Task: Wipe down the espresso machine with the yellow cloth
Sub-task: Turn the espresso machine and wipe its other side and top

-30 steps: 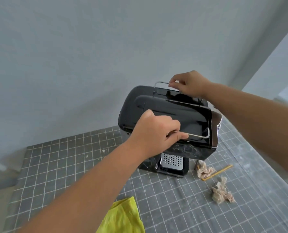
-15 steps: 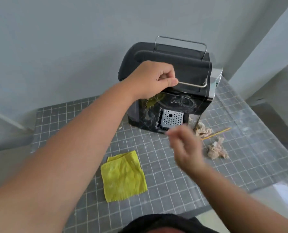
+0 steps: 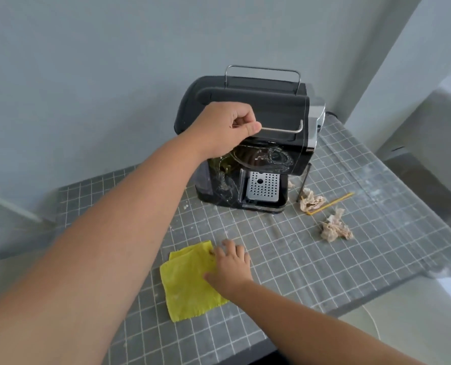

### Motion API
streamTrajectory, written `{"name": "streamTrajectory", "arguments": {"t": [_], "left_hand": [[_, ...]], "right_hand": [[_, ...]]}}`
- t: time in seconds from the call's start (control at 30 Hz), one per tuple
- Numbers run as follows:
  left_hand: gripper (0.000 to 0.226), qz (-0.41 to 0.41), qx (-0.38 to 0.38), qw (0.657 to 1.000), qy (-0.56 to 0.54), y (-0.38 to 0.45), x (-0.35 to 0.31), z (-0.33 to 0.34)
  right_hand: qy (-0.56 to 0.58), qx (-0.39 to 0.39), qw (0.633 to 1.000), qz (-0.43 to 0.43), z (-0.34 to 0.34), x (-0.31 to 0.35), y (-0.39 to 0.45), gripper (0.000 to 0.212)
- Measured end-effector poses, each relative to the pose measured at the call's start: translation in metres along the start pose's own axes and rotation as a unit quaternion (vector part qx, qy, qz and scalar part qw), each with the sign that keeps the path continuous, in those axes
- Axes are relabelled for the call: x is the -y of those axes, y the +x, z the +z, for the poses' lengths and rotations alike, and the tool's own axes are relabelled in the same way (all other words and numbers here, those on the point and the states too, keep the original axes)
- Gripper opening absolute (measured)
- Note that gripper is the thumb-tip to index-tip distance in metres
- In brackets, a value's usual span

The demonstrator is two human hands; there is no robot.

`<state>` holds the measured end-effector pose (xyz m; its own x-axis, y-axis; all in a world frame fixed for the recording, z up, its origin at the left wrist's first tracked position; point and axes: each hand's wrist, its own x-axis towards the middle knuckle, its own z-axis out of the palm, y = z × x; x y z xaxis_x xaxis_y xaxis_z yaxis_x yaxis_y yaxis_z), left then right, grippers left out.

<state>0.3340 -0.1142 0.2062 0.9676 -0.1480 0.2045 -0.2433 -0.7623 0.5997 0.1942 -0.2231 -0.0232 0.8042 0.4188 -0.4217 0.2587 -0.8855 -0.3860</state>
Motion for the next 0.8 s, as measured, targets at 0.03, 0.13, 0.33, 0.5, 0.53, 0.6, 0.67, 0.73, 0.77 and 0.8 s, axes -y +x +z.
{"name": "streamTrajectory", "arguments": {"t": [0.03,0.13,0.33,0.5,0.53,0.6,0.67,0.73,0.77,0.8], "left_hand": [[0.017,0.014,-0.007,1.000,0.002,0.002,0.003,-0.003],[0.015,0.042,-0.032,0.999,0.004,0.016,0.016,-0.016],[0.031,0.114,-0.009,0.989,0.094,0.036,0.035,-0.031],[0.034,0.184,-0.027,0.980,0.066,0.020,0.048,-0.015],[0.031,0.201,-0.025,0.978,0.056,0.018,0.050,-0.013],[0.026,0.225,-0.020,0.973,0.040,0.016,0.053,-0.013],[0.022,0.229,-0.012,0.973,0.018,0.017,0.055,-0.016],[0.019,0.220,-0.010,0.975,-0.019,0.018,0.057,-0.020],[0.017,0.210,-0.008,0.977,-0.041,0.018,0.057,-0.021],[0.017,0.195,-0.005,0.979,-0.062,0.018,0.058,-0.023]], "right_hand": [[0.025,-0.013,0.999,0.023,0.003,0.004,0.000,0.070],[0.108,-0.061,0.987,0.103,0.012,0.018,0.005,0.075],[0.122,-0.123,0.957,0.232,0.021,0.035,0.006,0.036],[0.314,-0.078,0.926,0.193,0.004,0.051,-0.002,0.007],[0.392,-0.075,0.897,0.190,-0.004,0.052,-0.009,0.009],[0.630,-0.056,0.748,0.202,-0.025,0.055,-0.026,0.025],[0.806,-0.051,0.564,0.173,-0.047,0.056,-0.044,0.039],[0.869,-0.121,0.464,0.125,-0.069,0.058,-0.056,0.044],[0.880,-0.174,0.432,0.091,-0.079,0.062,-0.057,0.048],[0.876,-0.237,0.418,0.049,-0.090,0.068,-0.057,0.050]]}}
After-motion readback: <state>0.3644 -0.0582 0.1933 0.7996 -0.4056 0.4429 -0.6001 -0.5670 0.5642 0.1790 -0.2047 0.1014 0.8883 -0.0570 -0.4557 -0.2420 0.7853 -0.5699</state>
